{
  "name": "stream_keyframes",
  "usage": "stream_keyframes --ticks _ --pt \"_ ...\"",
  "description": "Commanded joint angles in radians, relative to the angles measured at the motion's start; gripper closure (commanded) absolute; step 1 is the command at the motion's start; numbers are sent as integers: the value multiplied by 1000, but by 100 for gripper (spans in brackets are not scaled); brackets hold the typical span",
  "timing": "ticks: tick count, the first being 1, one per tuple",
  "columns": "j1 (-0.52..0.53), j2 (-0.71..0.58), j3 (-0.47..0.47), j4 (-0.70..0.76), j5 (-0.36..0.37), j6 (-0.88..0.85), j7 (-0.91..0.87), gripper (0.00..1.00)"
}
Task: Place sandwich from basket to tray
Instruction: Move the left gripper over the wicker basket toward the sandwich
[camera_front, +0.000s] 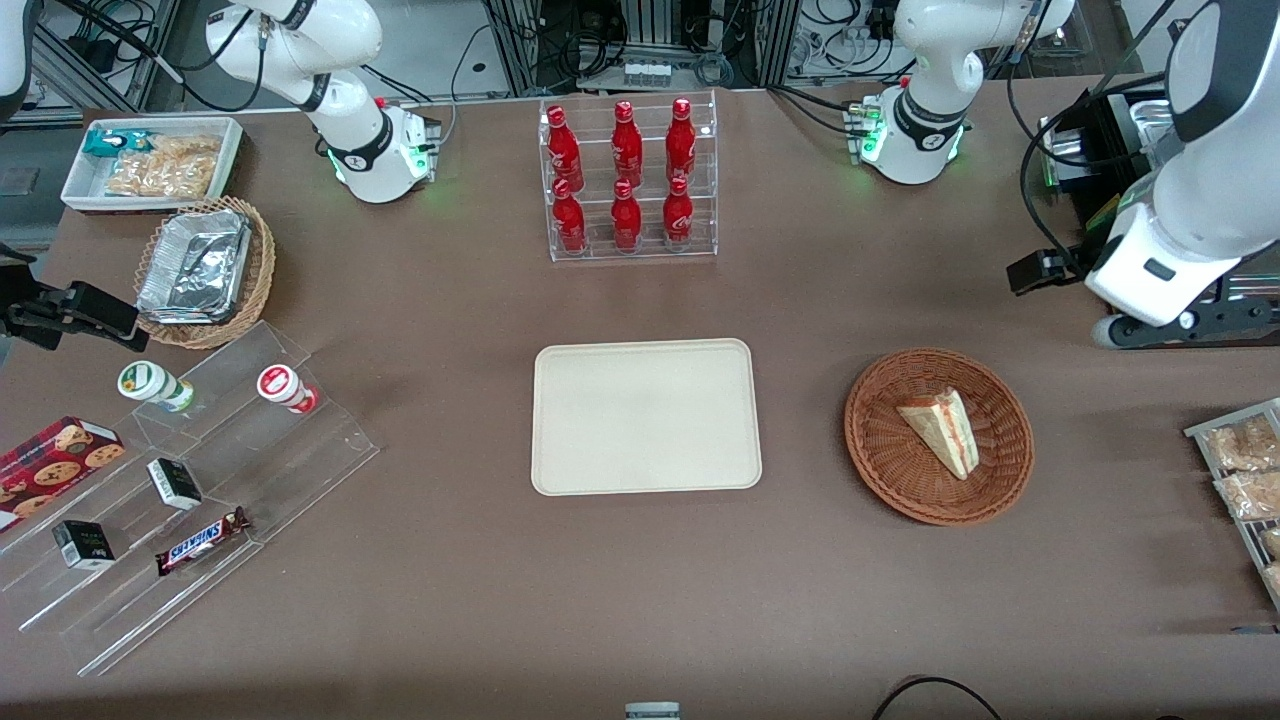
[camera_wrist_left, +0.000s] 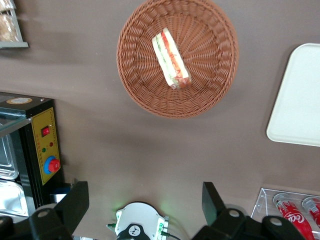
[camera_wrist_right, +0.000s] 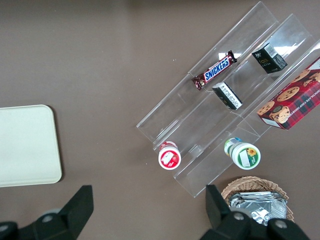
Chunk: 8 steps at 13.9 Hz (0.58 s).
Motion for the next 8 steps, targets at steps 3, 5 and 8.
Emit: stream_keyframes --ticks 3,5,8 --pt "13 130 7 -62 42 121 -58 0" --pt "13 122 28 -197 44 304 -122 0" --pt "13 119 42 -354 45 533 -144 0"
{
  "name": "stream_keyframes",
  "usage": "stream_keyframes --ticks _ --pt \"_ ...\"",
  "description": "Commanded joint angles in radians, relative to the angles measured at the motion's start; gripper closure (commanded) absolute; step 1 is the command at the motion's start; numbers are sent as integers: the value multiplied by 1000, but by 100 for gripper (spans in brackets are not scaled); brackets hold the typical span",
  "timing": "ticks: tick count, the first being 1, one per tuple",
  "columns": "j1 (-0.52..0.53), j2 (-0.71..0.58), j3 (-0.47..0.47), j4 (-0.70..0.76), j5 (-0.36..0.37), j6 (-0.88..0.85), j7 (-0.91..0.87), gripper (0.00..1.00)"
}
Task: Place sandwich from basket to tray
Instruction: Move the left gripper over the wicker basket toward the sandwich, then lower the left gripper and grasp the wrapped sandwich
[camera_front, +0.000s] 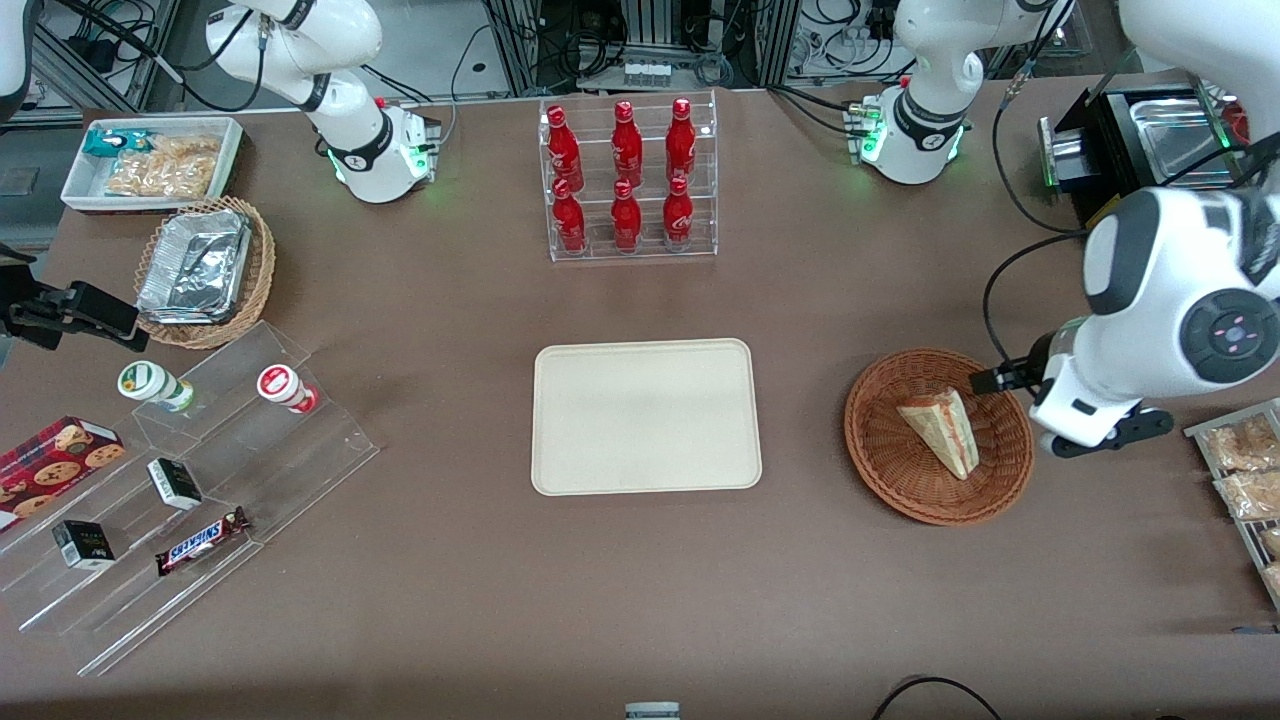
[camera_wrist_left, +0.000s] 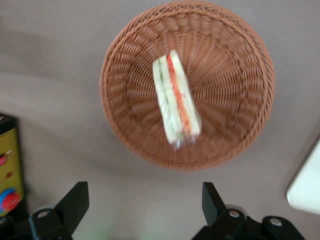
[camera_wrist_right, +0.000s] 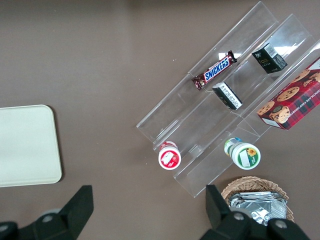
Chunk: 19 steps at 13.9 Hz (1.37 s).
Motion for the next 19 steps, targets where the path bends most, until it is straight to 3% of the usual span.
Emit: stream_keyframes --ticks 1,10,19 --pt "5 -40 19 -143 11 166 -47 0" --pt "-3 112 19 -151 -1 435 -487 0" --pt "-5 181 19 -156 -3 455 -498 0"
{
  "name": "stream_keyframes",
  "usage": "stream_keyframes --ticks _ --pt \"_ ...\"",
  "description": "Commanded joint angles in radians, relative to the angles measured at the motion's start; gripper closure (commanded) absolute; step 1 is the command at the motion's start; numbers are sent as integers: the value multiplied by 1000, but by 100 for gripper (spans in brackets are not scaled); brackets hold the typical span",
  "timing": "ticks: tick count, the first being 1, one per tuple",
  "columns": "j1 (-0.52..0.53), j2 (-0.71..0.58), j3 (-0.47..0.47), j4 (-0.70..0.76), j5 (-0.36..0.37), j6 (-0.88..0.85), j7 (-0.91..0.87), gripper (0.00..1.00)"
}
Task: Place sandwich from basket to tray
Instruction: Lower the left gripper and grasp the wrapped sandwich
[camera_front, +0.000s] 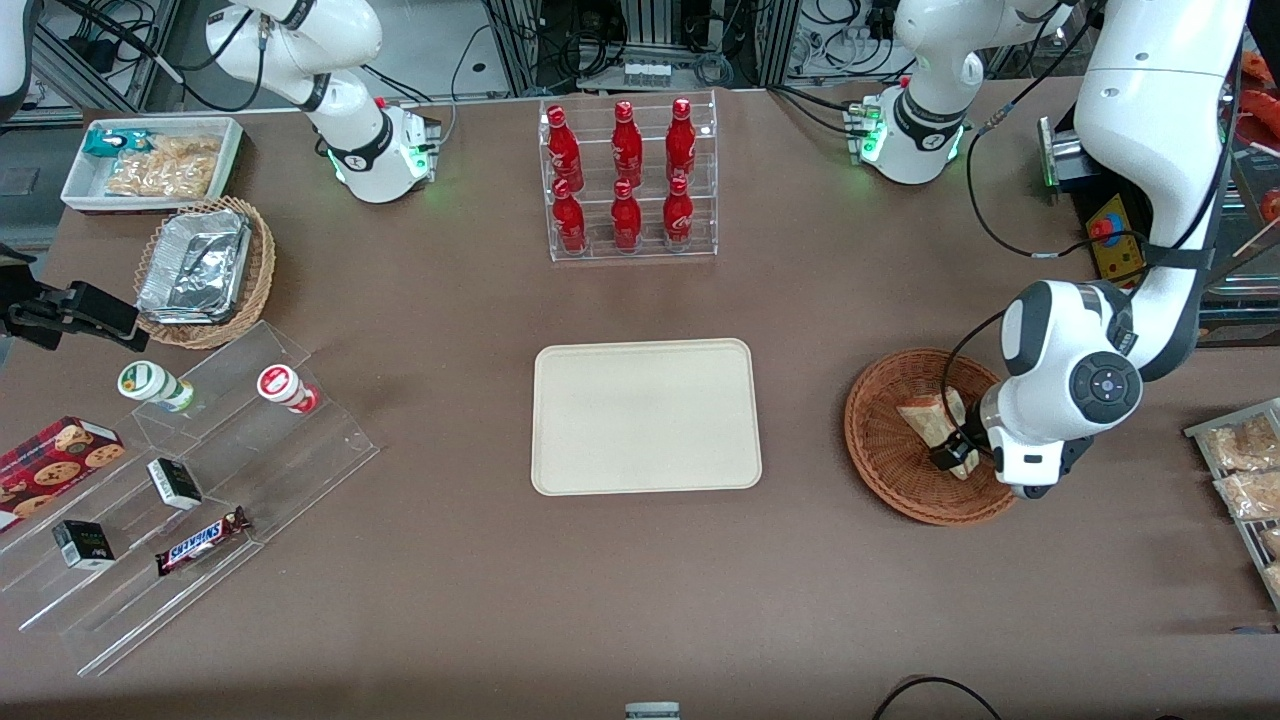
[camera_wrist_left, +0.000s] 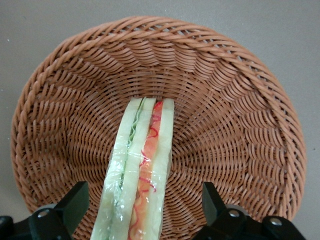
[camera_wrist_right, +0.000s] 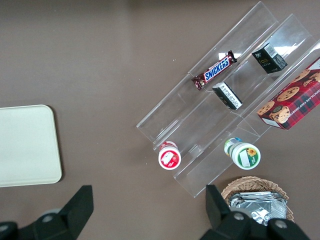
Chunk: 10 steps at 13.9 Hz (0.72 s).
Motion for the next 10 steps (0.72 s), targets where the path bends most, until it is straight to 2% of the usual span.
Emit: stream_keyframes --ticks 1,8,9,10 --pt "-3 15 -2 -1 -2 12 -20 0" --pt "-2 39 -2 -15 -2 13 -72 0" --pt "-3 52 -2 -10 -2 12 -78 13" --pt "-5 52 -2 -10 -2 12 -107 46"
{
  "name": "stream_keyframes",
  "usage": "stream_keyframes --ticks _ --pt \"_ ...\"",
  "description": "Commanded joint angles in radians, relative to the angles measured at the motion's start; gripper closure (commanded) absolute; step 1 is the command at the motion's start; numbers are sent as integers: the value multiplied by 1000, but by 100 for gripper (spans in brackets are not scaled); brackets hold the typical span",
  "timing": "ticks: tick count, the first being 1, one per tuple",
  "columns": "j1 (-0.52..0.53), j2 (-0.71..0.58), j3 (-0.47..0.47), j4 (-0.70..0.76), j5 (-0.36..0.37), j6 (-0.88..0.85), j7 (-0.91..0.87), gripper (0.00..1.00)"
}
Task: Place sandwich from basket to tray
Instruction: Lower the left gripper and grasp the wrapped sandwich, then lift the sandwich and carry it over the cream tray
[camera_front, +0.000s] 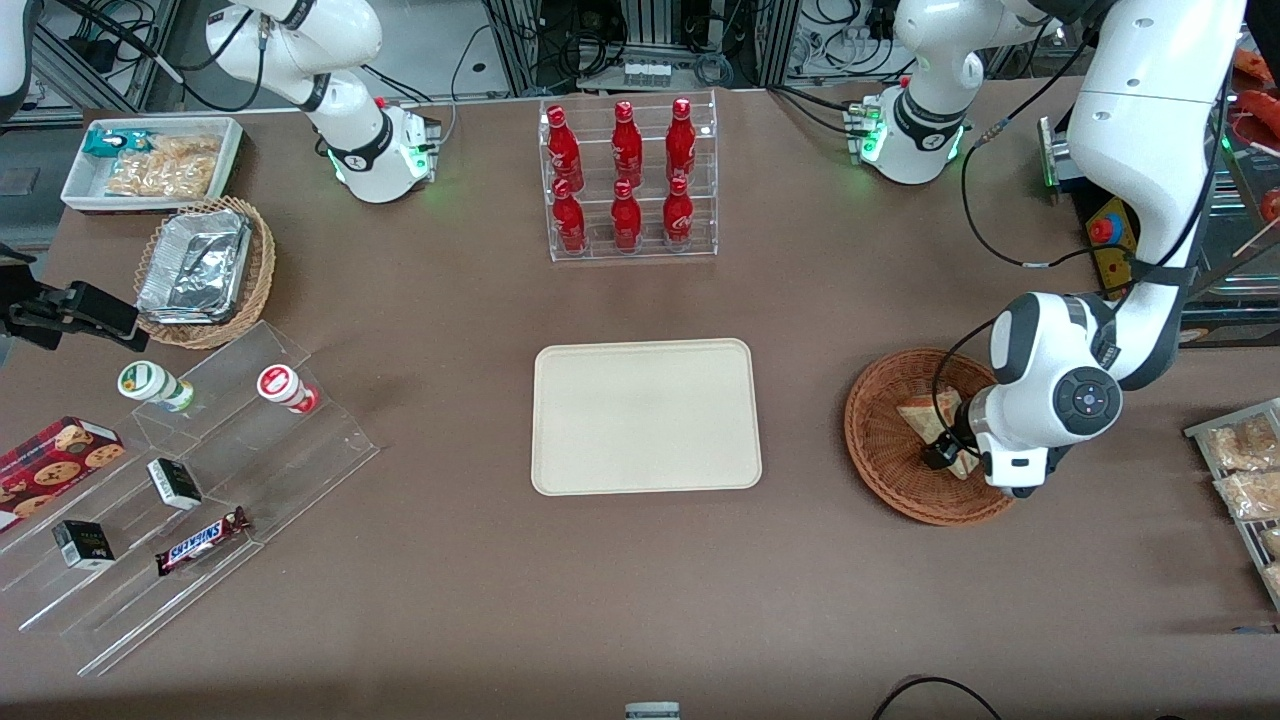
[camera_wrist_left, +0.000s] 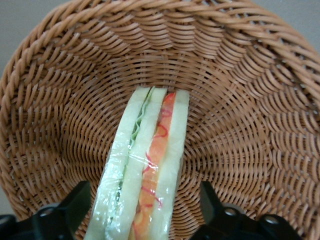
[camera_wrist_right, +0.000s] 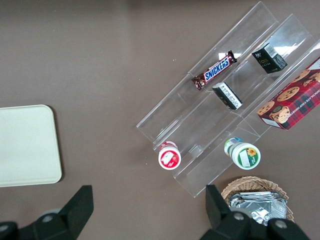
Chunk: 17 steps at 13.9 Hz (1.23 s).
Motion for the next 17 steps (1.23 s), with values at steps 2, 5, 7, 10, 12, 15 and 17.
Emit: stream_keyframes --ticks 2,5,7,10,12,15,17 --pt "-4 4 -3 -3 0 9 -57 86" --pt "-7 -4 -9 12 1 2 -44 91" --pt "-14 -18 -29 49 4 -5 -46 91" --pt "-90 -32 -55 133 4 -73 -55 91" --pt "-211 -18 -57 190 3 -73 -55 91" --pt "-367 48 -57 291 1 -70 -46 91" --pt "-449 108 -72 335 -14 -50 -55 88"
